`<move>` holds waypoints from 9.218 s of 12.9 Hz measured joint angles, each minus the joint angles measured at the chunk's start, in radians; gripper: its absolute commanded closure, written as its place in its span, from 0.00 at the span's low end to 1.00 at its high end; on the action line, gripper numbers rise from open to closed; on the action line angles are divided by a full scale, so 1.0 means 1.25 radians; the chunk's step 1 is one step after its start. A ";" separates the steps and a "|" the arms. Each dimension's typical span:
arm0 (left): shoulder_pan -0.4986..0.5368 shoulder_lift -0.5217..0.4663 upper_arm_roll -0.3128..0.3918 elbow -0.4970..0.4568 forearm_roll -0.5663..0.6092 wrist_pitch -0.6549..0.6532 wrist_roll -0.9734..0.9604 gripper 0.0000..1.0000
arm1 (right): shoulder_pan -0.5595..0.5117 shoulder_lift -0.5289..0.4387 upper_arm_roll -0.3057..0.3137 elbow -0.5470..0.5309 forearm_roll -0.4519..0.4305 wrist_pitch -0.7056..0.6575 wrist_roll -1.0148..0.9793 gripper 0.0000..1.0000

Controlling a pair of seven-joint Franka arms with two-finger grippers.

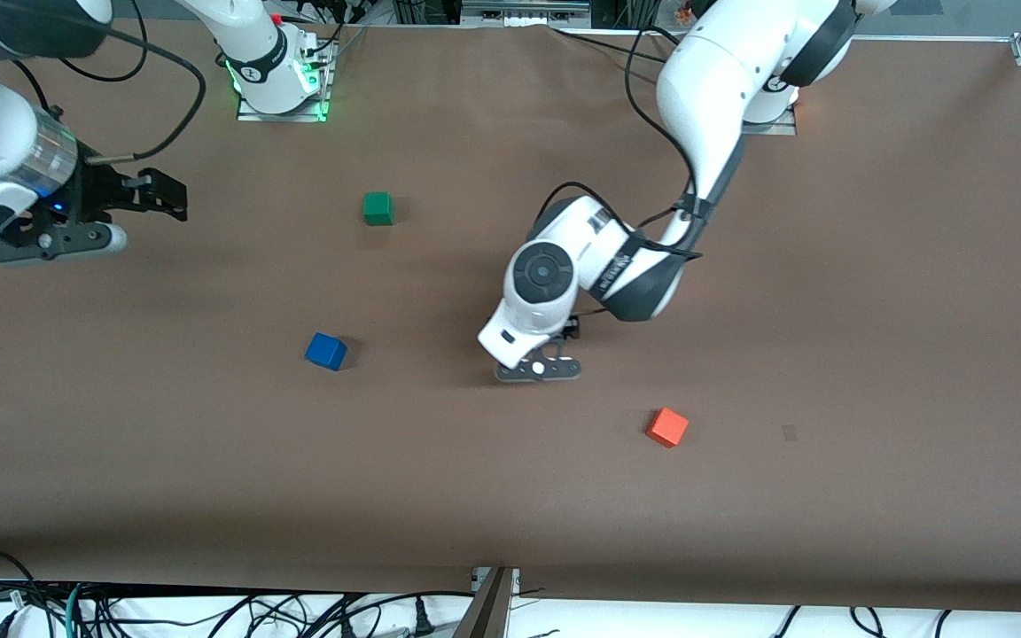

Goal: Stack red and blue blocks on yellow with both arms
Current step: 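Raise the left gripper away while the right gripper reaches the blue cube, then close the right gripper on the blue cube and lift it, then carry the blue cube with the right gripper over the red cube, then lower the blue cube onto the red cube with the right gripper, then open the right gripper and release the blue cube on the stack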

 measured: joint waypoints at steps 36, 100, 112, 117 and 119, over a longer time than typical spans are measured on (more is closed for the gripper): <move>0.519 -0.544 -0.003 -0.216 -0.001 -0.424 0.367 0.00 | 0.077 0.392 0.015 -0.173 0.101 0.673 0.293 0.70; 0.523 -0.634 0.005 -0.379 -0.001 -0.316 0.410 0.00 | 0.381 0.570 0.142 0.334 -0.108 0.437 0.442 0.00; 0.523 -0.634 0.005 -0.379 -0.001 -0.316 0.410 0.00 | 0.380 0.558 0.141 0.356 -0.106 0.392 0.443 0.00; 0.523 -0.631 0.005 -0.379 -0.001 -0.316 0.410 0.00 | 0.370 0.519 0.138 0.368 -0.078 0.344 0.444 0.00; 0.522 -0.630 0.005 -0.378 -0.001 -0.316 0.410 0.00 | 0.369 0.512 0.138 0.369 -0.076 0.340 0.444 0.00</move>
